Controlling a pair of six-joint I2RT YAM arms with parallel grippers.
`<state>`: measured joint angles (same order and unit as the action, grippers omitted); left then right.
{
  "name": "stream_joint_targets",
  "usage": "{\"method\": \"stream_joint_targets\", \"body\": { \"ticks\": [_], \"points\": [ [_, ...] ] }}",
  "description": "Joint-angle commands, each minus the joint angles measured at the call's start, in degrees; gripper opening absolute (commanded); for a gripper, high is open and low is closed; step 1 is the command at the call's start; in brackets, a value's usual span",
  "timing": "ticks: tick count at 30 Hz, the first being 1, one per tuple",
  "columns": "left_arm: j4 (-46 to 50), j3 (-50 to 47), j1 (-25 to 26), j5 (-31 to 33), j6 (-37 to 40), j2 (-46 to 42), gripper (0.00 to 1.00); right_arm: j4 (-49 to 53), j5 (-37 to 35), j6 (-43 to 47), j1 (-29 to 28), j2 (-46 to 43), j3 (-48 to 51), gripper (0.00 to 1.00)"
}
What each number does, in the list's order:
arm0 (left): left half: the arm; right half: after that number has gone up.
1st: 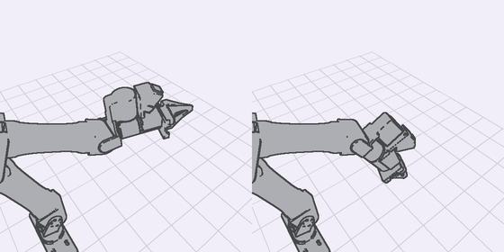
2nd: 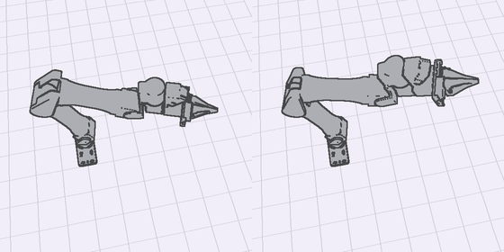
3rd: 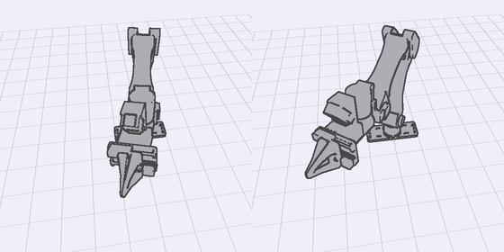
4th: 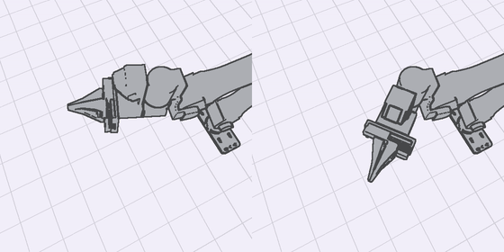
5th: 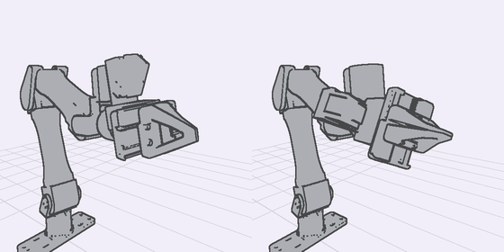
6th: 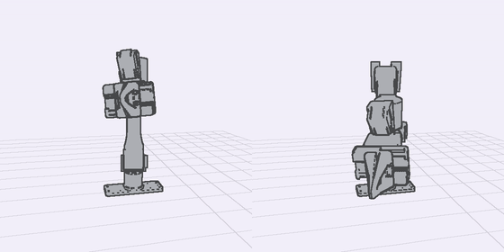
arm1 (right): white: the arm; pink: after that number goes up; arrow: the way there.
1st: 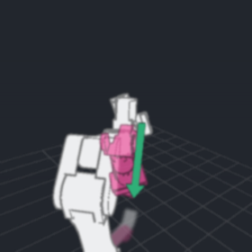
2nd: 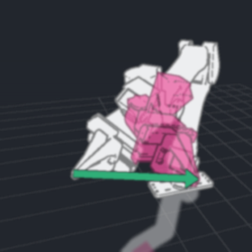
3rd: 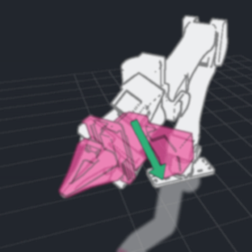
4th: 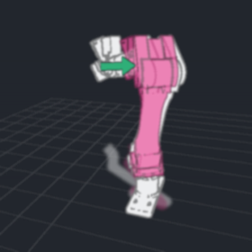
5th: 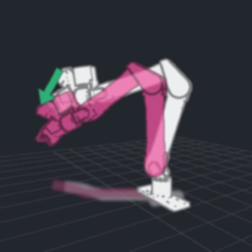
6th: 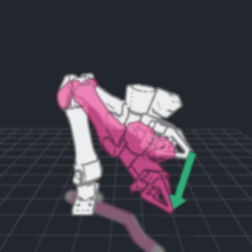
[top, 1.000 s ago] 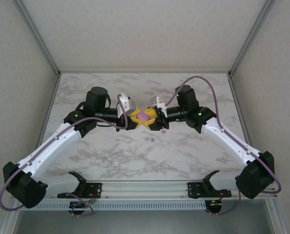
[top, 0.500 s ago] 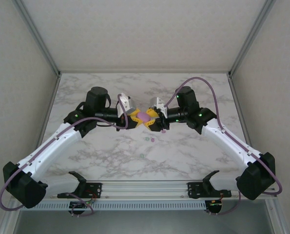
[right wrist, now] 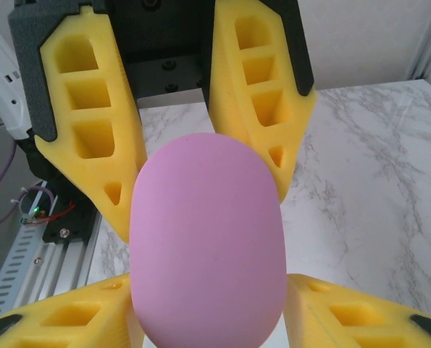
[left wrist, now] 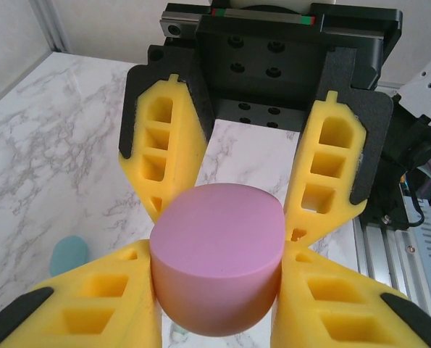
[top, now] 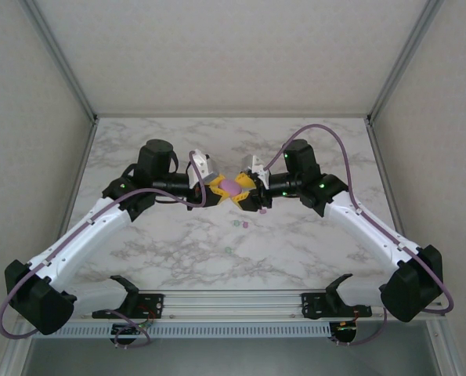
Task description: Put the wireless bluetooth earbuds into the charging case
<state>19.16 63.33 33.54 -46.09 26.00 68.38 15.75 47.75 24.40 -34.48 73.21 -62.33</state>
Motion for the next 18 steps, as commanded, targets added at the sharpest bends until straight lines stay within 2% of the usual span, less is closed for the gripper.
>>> {"method": "stream_joint_targets", "body": {
  "ticks": [1, 13, 18],
  "points": [
    [0.5, 1.1, 0.3, -1.2, 1.1, -0.6, 0.24, -1.9, -1.0, -1.0, 0.6, -1.8, 1.1, 0.52],
    [0.2, 1.1, 0.3, -1.0, 0.8, -0.3, 0.25, -5.1, 0.4, -3.4, 0.6, -2.0, 2.3, 0.55],
    [0.0, 1.1, 0.3, -0.8, 0.7, -0.3, 0.26, -5.5, 1.2, -4.2, 0.6, -1.7, 2.1, 0.5]
  ]
}}
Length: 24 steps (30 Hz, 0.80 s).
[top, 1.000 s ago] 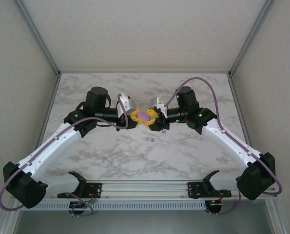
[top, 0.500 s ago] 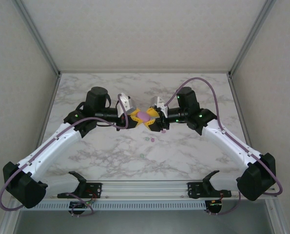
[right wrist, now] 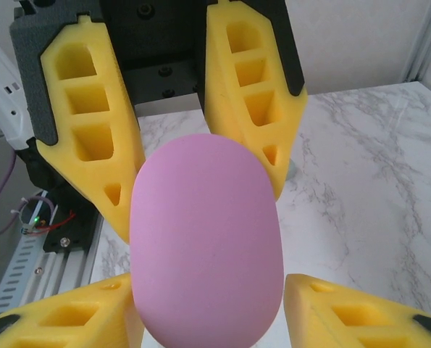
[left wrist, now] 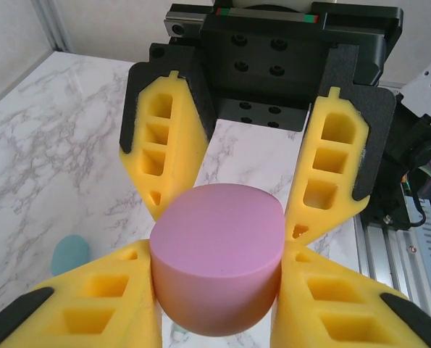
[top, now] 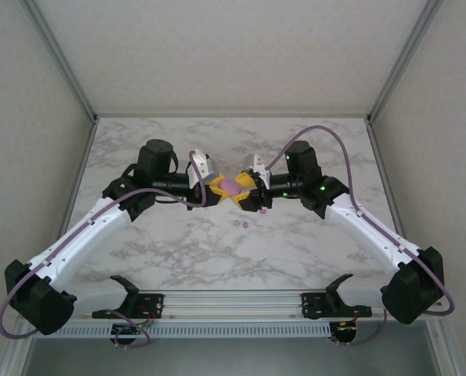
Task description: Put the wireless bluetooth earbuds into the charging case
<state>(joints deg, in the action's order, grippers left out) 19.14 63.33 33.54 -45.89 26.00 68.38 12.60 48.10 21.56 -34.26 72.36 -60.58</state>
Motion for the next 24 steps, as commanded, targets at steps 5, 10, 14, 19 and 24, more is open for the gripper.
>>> {"method": "stream_joint_targets", "body": {
  "ticks": [5, 10, 14, 19, 24],
  "points": [
    [0.1, 1.0, 0.3, -0.8, 0.8, -0.4, 0.27, -2.2, 0.5, -1.6, 0.5, -1.2, 0.5, 0.5],
    [0.2, 1.1, 0.4, -0.7, 0.9, -0.5, 0.26, -1.7, -0.1, -1.2, 0.7, -2.0, 0.7, 0.53],
    [0.1, 1.3, 0.3, -0.6, 0.8, -0.4, 0.27, -1.1, 0.5, -1.0, 0.9, -1.6, 0.3, 0.47],
    [-0.1, 1.3, 0.4, -0.7, 0.7, -0.4, 0.3, -1.2, 1.2, -1.4, 0.9, -1.0, 0.3, 0.36],
    [2.0, 1.0, 0.3, -0.7, 2.2, -0.8, 0.58, 0.2, 2.0, 0.1, 1.1, -1.4, -0.2, 0.31]
  ]
}}
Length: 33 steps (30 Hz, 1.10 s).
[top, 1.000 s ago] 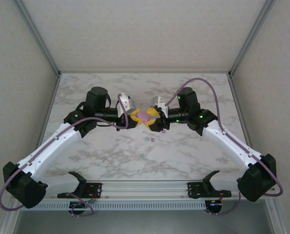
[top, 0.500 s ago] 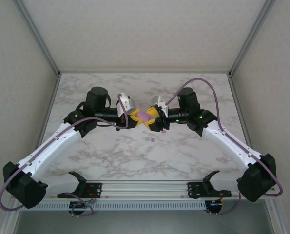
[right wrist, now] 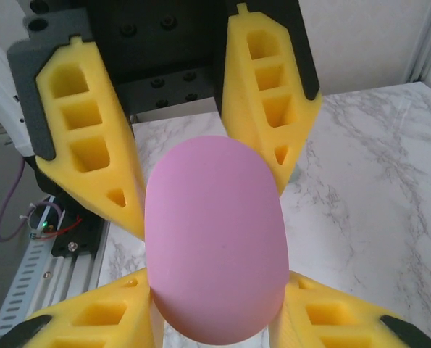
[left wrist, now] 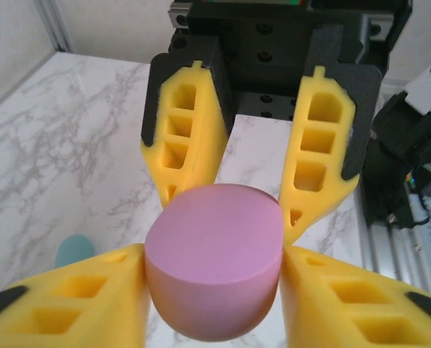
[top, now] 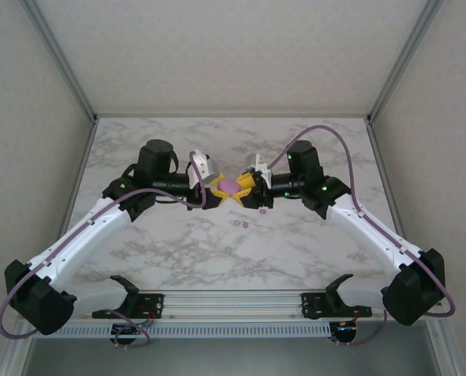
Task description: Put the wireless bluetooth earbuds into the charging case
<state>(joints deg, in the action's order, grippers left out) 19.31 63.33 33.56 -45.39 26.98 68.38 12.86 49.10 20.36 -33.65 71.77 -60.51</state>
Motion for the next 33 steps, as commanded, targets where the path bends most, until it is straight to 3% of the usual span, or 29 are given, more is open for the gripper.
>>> {"method": "stream_joint_targets", "body": {
  "ticks": [1, 5, 13, 33],
  "points": [
    [2.7, 1.2, 0.3, -1.5, 1.8, -0.7, 0.6, 0.3, 1.4, 1.7, 0.7, -0.8, -0.5, 0.3],
    [5.6, 2.4, 0.3, -3.4, 2.6, 0.6, 0.64, 1.0, 2.3, 2.8, 0.7, -0.9, -1.1, 0.3],
    [2.2, 3.0, 0.3, -4.0, -0.2, 1.7, 0.64, -1.2, 2.7, 1.7, 0.7, -1.7, -0.2, 0.3],
    [-1.1, 2.8, 0.5, -3.9, -3.2, 2.5, 0.49, -4.4, 2.2, -0.3, 0.7, -1.9, 1.0, 0.3]
  ]
}}
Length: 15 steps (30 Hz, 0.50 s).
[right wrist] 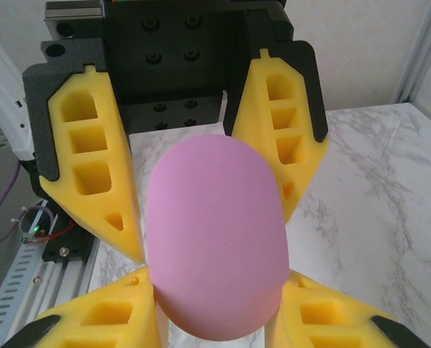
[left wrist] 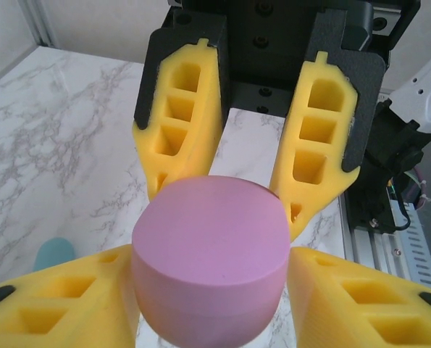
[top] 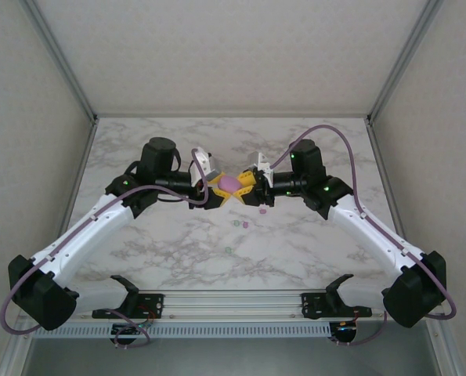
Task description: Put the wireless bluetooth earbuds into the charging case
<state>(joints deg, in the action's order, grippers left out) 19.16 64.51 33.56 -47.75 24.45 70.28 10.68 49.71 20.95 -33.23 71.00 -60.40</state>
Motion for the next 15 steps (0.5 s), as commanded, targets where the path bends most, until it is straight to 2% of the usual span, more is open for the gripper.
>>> {"method": "stream_joint_targets", "body": {
  "ticks": [1, 4, 11, 15],
  "points": [
    [-0.7, 1.7, 0.5, -1.6, -0.5, 0.7, 0.48, -2.2, 1.6, -0.9, 0.3, -1.2, 0.9, 0.31],
    [-0.5, 1.7, 0.5, -1.5, -0.4, 0.7, 0.45, -2.3, 1.7, -1.1, 0.3, -1.1, 0.8, 0.31],
    [0.7, 1.8, 0.7, -1.0, 0.6, 0.7, 0.45, -3.5, 1.9, -1.9, 0.3, -1.1, 1.0, 0.31],
    [0.6, 1.6, 0.7, -1.0, 0.7, 0.7, 0.39, -4.3, 2.0, -2.8, 0.3, -1.3, 1.1, 0.32]
  ]
}}
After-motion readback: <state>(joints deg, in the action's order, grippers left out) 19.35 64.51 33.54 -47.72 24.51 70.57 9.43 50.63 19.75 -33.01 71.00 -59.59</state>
